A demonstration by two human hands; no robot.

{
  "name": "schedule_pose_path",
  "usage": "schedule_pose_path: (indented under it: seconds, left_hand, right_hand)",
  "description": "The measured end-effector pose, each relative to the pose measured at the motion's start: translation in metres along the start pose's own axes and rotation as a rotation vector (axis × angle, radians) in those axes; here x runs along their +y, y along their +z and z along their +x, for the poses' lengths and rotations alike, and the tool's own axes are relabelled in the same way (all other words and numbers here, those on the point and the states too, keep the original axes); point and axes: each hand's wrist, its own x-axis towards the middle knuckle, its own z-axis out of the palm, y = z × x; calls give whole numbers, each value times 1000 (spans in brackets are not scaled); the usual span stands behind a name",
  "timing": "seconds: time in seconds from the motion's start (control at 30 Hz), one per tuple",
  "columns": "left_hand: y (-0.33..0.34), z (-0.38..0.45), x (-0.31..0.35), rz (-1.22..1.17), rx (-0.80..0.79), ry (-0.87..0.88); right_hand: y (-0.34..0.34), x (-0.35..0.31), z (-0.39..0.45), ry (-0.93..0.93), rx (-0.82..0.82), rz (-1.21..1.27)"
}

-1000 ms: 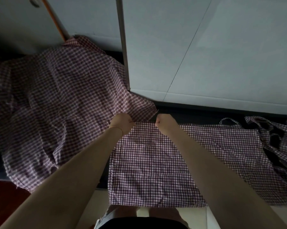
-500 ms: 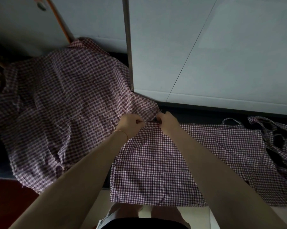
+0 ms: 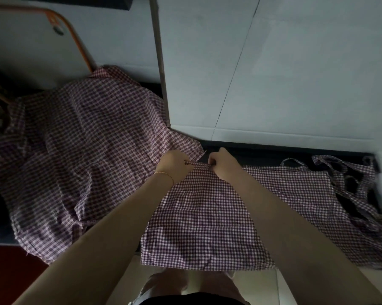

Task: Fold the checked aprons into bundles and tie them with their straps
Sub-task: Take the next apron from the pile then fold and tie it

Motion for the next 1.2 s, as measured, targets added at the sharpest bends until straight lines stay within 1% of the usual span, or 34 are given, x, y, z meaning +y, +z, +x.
schedule_pose_path:
  seconds: [0.13,0.2,0.27,0.3,0.37,0.43,0.53,0.6,0.73,0.87,0.93,1.07,1.13,1.2]
  left_hand:
    - [-21,-12,21,-28,102,105]
    - [-36,-21,37,-15,156,176]
    - [-50,-28,55,15,151,250]
    - [-58,-35,70,55,132,285]
    - [-73,-38,92,150,84,296]
    - [-90,-48,118,222,87,306]
    - [-115,-59,147,244,94,333]
    - [-130,-67,164,230,97,360]
    - [-151,-77,195,298,192,475]
    - [-166,-80,210,332,276,557]
    - [-170,-82,214,349,300,556]
    - [-176,-81,215,376,352,512]
    - [-176,-79,214,446,360,449]
    - [-173,-77,215,511,379,342]
  right_hand:
    - [-40,1,-23,-58,49,3]
    - [-66,-3,-40,-71,8,-21]
    - [-86,-10,-57,-92,-35,43]
    - [-100,-16,-73,-124,-22,118]
    - [-117,-29,-89,-179,23,270]
    - [-136,-37,-112,-191,139,310]
    - [-156,-38,-134,-182,295,314]
    - [-167,-33,-145,-198,345,294]
    - [-183,-15,-163,-163,365,233]
    - [-186,20,-169,-46,302,114]
    - [-184,40,-170,-2,243,98]
    - [-170,84,-168,150,88,133]
    - [-166,101,-169,197,99,173]
    - [-173,112,-170,188,214,327]
